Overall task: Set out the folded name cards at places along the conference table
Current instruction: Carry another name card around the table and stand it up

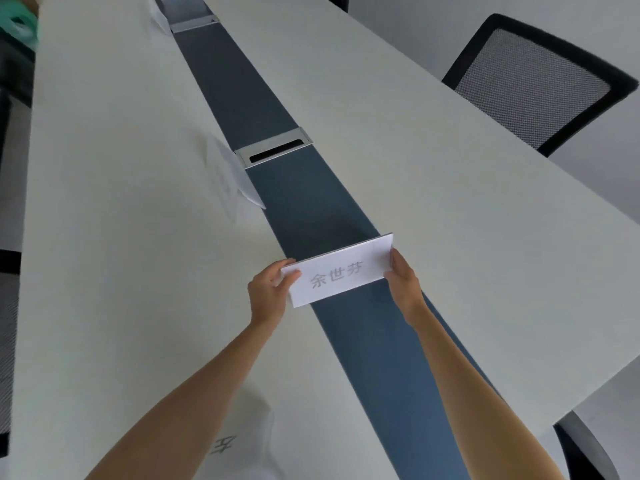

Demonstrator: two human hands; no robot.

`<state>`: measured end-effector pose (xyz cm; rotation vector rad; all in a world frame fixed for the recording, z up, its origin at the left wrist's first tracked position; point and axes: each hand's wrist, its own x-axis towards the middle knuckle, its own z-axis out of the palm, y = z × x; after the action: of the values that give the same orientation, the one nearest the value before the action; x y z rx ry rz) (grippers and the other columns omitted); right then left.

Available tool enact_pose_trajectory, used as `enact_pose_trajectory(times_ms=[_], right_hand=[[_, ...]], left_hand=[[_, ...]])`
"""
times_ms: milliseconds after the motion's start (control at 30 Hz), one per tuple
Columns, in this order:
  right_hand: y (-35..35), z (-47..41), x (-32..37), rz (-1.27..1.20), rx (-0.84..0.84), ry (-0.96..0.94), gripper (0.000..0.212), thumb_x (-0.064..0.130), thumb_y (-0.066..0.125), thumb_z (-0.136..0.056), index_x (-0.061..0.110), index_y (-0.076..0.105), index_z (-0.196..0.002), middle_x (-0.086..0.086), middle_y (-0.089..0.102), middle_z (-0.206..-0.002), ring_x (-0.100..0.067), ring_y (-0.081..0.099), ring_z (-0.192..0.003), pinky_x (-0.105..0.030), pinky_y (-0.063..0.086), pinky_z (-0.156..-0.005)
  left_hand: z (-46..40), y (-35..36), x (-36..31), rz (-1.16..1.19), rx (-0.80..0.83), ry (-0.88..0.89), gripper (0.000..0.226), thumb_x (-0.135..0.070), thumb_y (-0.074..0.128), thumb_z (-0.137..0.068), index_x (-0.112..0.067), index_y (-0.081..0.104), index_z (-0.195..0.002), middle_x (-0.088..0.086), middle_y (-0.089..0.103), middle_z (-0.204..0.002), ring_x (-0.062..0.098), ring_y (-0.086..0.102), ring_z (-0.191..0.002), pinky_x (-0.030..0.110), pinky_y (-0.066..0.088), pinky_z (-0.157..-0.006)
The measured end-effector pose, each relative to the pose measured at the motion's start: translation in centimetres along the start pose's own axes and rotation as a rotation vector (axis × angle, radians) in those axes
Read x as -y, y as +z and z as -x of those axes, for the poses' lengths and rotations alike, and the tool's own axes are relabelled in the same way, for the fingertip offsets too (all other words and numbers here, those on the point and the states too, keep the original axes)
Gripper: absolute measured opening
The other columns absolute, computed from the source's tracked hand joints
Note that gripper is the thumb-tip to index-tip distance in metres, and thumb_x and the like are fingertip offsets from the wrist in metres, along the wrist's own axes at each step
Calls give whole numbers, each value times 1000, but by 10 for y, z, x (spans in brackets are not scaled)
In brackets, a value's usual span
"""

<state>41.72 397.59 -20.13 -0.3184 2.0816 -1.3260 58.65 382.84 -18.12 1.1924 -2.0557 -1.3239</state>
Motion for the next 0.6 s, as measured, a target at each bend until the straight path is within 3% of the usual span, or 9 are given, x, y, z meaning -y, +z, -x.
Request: enact_pose_trajectory(times_ms=[100,200,267,367,433,533,600], right_hand=[[-1,-16,-3,-34,6,-9,62,1,33,-80,27,36,-136,3,46,-141,-20,41,-129,-43,32,-112],[-5,-18,-1,-10,-8,-19,60,-2,30,-79,23,41,-132,7,52,-128,-18,47,-117,-32,36,-104],[-8,-13,-7,-5,-42,-26,63,-7,26,-76,19,46,-130,3,54,-127,-16,48,-115,-26,35,-101],[-11,-8,-22,-2,-65,-8,61,-10,26,-79,14,47,-131,-3,50,-136,-18,44,-126,-19,29,-101],[-11,-12,-25,-18,-68,-10,58,-10,26,-82,13,47,-131,-3,49,-137,-18,43,-127,-19,28,-103],[-8,-26,-14,-42,-47,-36,58,-9,26,-83,15,46,-132,-1,49,-138,-16,44,-127,-25,29,-109],[-6,-42,-5,-63,-14,-38,58,-9,26,-85,16,39,-135,-2,47,-139,-17,42,-129,-29,29,-112]], left_hand=[[-6,10,-2,16,-21,-29,38,-26,61,-82,-11,56,-117,10,60,-124,24,61,-104,10,51,-59],[-4,15,-1,13,11,-147,57,-29,60,-84,-16,37,-134,7,45,-141,25,49,-122,29,49,-83],[5,13,5,35,24,-252,50,-20,56,-86,-13,40,-132,10,46,-139,25,48,-123,35,46,-91],[26,12,10,90,77,-338,37,-3,43,-85,-10,54,-120,9,56,-128,18,52,-108,29,42,-90],[32,16,11,151,123,-359,38,-4,41,-88,-15,55,-121,11,58,-126,25,53,-110,35,43,-91],[23,23,9,262,170,-401,53,4,35,-86,-20,41,-134,-2,48,-136,16,43,-127,31,38,-100],[9,27,4,262,188,-392,64,9,32,-82,-24,35,-137,-10,43,-136,9,37,-127,29,36,-101]])
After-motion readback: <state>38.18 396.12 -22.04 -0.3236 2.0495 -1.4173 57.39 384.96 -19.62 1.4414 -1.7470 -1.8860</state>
